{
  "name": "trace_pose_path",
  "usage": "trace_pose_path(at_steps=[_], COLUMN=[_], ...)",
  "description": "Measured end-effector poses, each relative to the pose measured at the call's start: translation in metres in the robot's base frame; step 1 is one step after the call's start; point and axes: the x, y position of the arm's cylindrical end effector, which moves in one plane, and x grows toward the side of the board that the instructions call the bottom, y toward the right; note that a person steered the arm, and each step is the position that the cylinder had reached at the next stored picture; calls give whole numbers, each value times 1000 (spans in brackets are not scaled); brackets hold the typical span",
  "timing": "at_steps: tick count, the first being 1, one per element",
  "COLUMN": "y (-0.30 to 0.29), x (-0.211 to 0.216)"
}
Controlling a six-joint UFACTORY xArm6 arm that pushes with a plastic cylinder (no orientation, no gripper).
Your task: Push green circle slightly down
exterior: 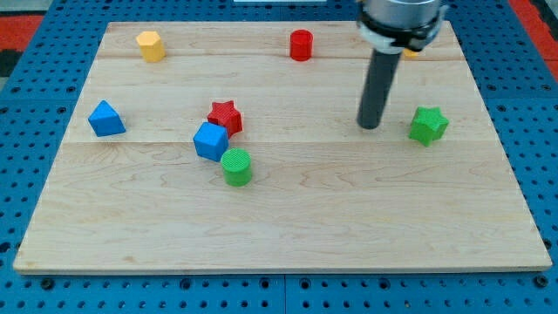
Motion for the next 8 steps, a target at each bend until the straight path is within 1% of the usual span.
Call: trace_pose_path(at_steps=[3,4,5,6,8], y=[-88,-131,-152,-158,-166], x=[24,26,27,31,76])
